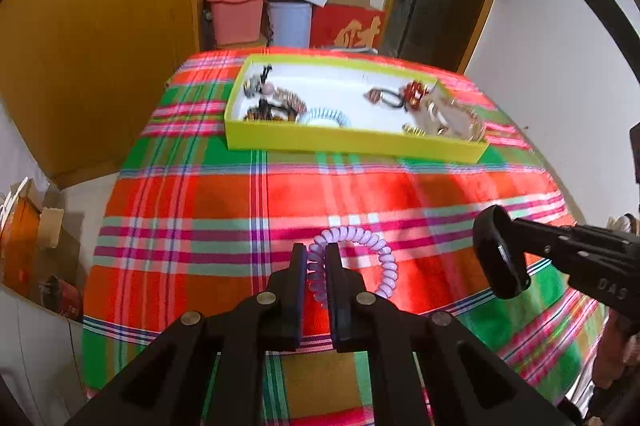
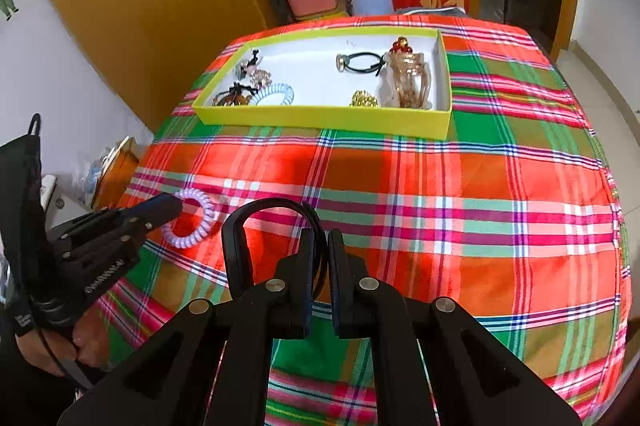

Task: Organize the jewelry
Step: 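Carry the lavender coil hair tie and black band over the tray with both tools, then open both tools to release the items in the tray and withdraw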

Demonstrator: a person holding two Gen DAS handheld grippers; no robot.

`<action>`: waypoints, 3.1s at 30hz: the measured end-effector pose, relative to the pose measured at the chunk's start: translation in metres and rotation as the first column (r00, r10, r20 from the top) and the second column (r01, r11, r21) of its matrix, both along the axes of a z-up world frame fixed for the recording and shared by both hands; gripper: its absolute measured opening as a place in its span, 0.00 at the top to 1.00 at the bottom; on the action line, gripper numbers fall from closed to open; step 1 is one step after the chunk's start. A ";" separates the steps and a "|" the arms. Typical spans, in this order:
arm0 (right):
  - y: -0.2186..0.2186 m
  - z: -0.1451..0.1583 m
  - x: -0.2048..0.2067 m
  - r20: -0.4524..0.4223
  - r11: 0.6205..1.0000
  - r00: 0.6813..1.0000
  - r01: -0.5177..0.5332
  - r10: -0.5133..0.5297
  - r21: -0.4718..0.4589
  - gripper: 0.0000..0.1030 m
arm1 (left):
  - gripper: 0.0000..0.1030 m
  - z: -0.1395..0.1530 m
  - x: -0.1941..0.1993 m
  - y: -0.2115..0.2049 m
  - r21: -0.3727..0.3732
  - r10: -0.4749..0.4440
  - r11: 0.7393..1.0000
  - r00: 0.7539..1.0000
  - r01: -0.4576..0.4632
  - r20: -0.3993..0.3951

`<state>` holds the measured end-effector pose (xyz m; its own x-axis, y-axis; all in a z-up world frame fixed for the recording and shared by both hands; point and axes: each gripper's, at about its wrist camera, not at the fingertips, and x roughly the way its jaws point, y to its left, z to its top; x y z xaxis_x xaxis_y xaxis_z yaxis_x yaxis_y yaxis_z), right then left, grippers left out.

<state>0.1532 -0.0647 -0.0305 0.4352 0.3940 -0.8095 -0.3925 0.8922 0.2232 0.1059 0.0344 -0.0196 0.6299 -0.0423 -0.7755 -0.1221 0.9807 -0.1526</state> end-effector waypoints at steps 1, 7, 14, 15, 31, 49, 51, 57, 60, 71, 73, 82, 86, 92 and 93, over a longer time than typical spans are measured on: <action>-0.001 0.002 0.000 0.005 1.000 1.000 0.002 -0.002 0.003 0.94 | 0.91 0.003 -0.001 0.000 -0.004 0.001 1.000 1.000 -0.001 0.007; -0.004 0.010 -0.003 0.022 1.000 1.000 0.007 -0.008 0.011 0.94 | 0.92 0.020 -0.005 0.002 -0.024 0.005 1.000 0.999 -0.004 0.041; -0.003 0.016 -0.001 0.039 1.000 0.999 0.002 -0.003 0.007 0.94 | 0.91 0.025 -0.002 0.005 -0.041 0.010 0.999 0.999 -0.008 0.043; -0.003 0.017 0.001 0.043 1.000 0.999 0.000 0.000 0.006 0.94 | 0.91 0.026 -0.001 0.006 -0.041 0.010 0.999 0.999 -0.008 0.043; 0.012 0.037 0.055 0.120 1.000 0.993 -0.016 0.017 -0.013 0.94 | 0.91 0.043 0.057 0.018 -0.029 -0.004 1.000 0.997 0.007 0.073; 0.044 0.021 0.147 0.131 0.996 0.991 -0.005 0.016 -0.084 0.94 | 0.91 0.025 0.142 0.047 -0.016 0.008 1.000 0.998 -0.007 0.061; 0.048 0.017 0.157 0.126 0.995 0.992 -0.001 0.013 -0.095 0.94 | 0.91 0.020 0.149 0.050 -0.021 0.012 1.000 0.998 -0.010 0.054; 0.061 0.001 0.175 0.101 0.990 0.995 -0.003 0.017 -0.139 0.94 | 0.91 0.001 0.160 0.058 -0.025 0.021 0.999 0.999 -0.020 0.024; 0.066 -0.008 0.178 0.086 0.986 0.996 -0.003 0.018 -0.168 0.94 | 0.91 -0.006 0.161 0.060 -0.029 0.021 0.999 1.000 -0.020 0.017; 0.070 -0.014 0.182 0.055 0.985 0.998 -0.010 0.020 -0.174 0.91 | 0.91 -0.014 0.164 0.057 -0.038 -0.005 0.999 1.000 0.005 0.009; 0.070 -0.011 0.181 0.058 0.986 0.998 -0.013 0.023 -0.166 0.86 | 0.91 -0.013 0.164 0.056 -0.041 -0.008 0.999 1.000 0.009 0.006; 0.064 0.010 0.161 0.083 0.992 0.996 -0.019 0.029 -0.124 0.84 | 0.91 -0.001 0.156 0.055 -0.048 -0.006 0.999 1.000 0.007 0.012; 0.058 0.019 0.144 0.093 0.994 0.995 -0.021 0.031 -0.105 0.84 | 0.90 0.010 0.143 0.052 -0.038 0.000 0.999 1.000 0.001 0.026; 0.047 0.028 0.117 0.097 0.997 0.995 -0.021 0.028 -0.077 0.83 | 0.83 0.023 0.117 0.046 -0.024 0.002 1.000 0.999 -0.001 0.040; 0.046 0.030 0.113 0.098 0.997 0.995 -0.021 0.029 -0.072 0.83 | 0.81 0.026 0.112 0.045 -0.026 0.005 1.000 0.999 -0.004 0.043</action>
<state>0.2657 -0.0191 -0.0008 0.5053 0.3490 -0.7893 -0.4319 0.8940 0.1188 0.2183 0.0794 0.0062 0.6631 -0.0593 -0.7462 -0.1191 0.9758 -0.1833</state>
